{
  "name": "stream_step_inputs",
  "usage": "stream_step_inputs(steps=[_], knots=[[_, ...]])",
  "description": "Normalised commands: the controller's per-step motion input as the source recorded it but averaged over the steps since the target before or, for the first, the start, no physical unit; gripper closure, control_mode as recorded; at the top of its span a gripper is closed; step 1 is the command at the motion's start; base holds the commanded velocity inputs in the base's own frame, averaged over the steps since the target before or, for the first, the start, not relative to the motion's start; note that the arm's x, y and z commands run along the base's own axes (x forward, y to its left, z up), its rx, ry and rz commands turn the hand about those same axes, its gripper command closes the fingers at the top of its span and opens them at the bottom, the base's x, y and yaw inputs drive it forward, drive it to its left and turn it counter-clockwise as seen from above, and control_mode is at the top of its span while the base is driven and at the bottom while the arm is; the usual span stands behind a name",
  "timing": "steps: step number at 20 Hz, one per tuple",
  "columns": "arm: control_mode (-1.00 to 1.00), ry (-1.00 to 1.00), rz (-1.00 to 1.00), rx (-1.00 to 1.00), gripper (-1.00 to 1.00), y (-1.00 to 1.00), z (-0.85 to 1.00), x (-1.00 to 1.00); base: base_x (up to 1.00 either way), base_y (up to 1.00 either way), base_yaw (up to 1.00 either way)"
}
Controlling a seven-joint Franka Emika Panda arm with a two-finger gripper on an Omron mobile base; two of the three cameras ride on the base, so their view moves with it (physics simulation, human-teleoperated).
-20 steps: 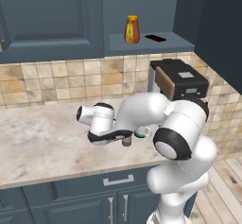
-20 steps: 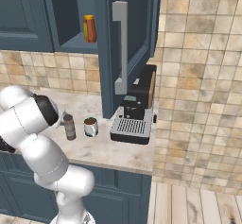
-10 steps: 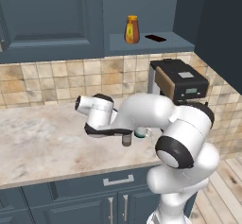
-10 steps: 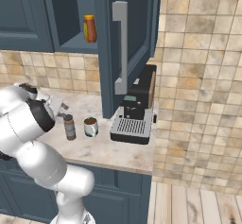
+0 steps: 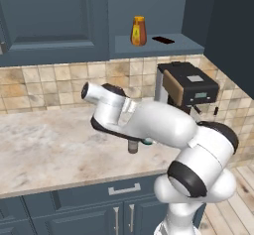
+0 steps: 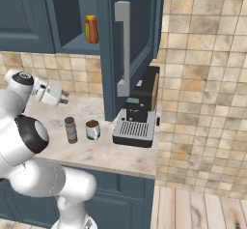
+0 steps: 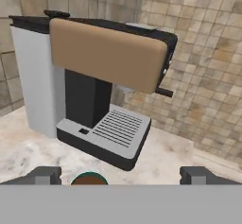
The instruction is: Pick the cinnamon and honey bottle from the cabinet and place them next to the mug.
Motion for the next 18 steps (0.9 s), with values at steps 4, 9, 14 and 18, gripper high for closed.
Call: stream_step_inputs(steps=[4,9,14,18], knots=[[-1.0,-0.07,0.26,0.04,-1.0,-0.41,0.36,-0.19,0.0,0.0,0.0],[-1.0,-0.03,0.33,0.1,-1.0,-0.35,0.39,-0.49,0.0,0.0,0.0],[-1.0,0.07,0.4,0.09,-1.0,-0.21,0.65,-0.59,0.0,0.0,0.0],[-1.0,0.05,0.4,0.11,-1.0,-0.31,0.79,-0.57,0.0,0.0,0.0]])
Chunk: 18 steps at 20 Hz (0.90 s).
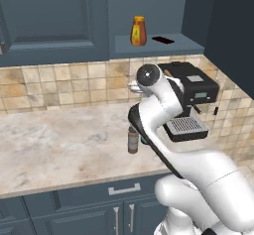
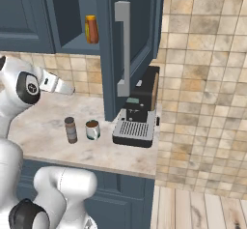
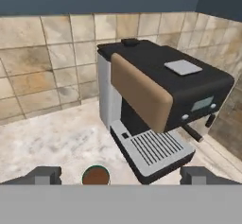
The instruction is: Pick the cinnamon and honey bottle from the cabinet and place them next to the mug.
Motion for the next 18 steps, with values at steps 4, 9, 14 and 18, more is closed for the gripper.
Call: stream_step_inputs(steps=[4,9,14,18], knots=[[-1.0,0.05,0.44,0.05,-1.0,-0.34,0.87,-0.4,0.0,0.0,0.0],[-1.0,0.09,0.37,0.01,-1.0,-0.31,0.77,-0.28,0.0,0.0,0.0],[-1.0,0.06,0.11,0.01,-1.0,-0.4,0.21,-0.04,0.0,0.0,0.0],[-1.0,-0.09,0.01,0.03,-1.0,-0.29,0.0,0.0,0.0,0.0,0.0]])
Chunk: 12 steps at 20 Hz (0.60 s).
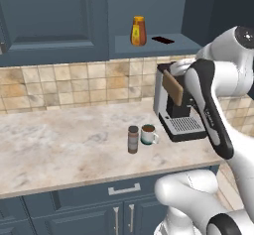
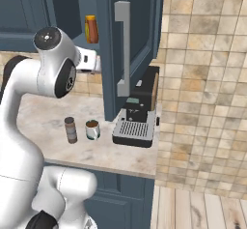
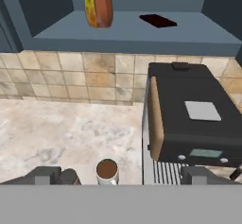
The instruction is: Pick the cinnamon and honey bottle from the cabinet and place them next to the mug.
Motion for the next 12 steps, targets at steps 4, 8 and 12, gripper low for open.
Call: stream_step_inputs(steps=[4,8,12], knots=[[-1.0,-0.05,0.03,0.0,-1.0,0.0,0.0,0.21,0.0,0.0,0.0],[-1.0,0.0,0.0,-0.02,-1.0,0.0,0.02,0.61,0.0,0.0,0.0],[-1.0,0.0,0.0,0.0,-1.0,0.0,0.46,0.38,0.0,0.0,0.0]])
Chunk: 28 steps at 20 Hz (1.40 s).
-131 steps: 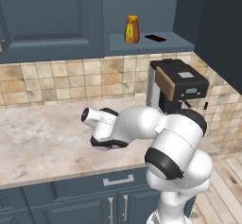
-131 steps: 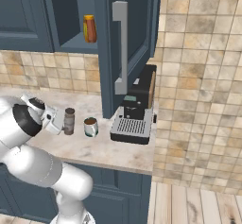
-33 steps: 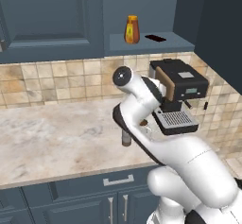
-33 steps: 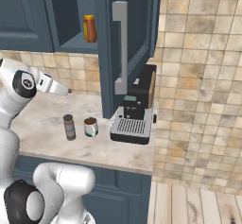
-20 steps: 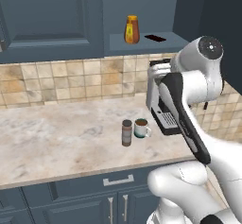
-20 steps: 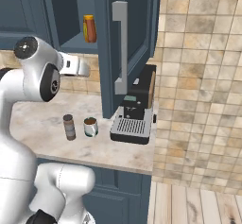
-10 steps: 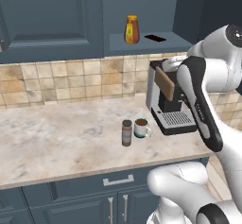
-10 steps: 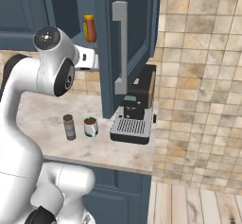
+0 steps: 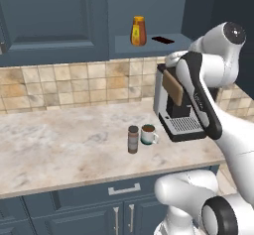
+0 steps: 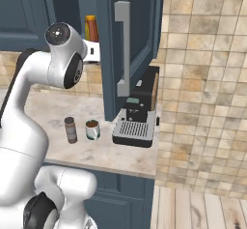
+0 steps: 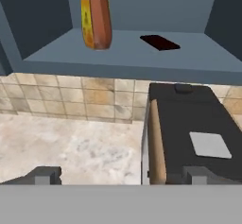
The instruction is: Pick the cinnamon and honey bottle from the cabinet and place them next to the mug.
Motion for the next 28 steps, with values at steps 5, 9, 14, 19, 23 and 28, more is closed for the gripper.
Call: stream_step_inputs(steps=[5,9,14,19,23,28], knots=[[-1.0,-0.01,0.0,0.01,-1.0,0.0,0.75,0.0,0.0,0.0,0.0],[-1.0,-0.16,0.0,0.06,-1.0,0.1,0.0,0.45,0.0,0.0,0.0],[-1.0,-0.03,0.06,0.05,-1.0,0.19,0.0,0.34,0.0,0.0,0.0],[-1.0,0.0,0.08,0.0,-1.0,0.29,0.0,0.43,0.0,0.0,0.0],[-1.0,0.0,0.1,-0.04,-1.0,0.4,0.09,0.39,0.0,0.0,0.0],[-1.0,0.0,0.09,-0.05,-1.0,0.26,0.05,0.28,0.0,0.0,0.0]])
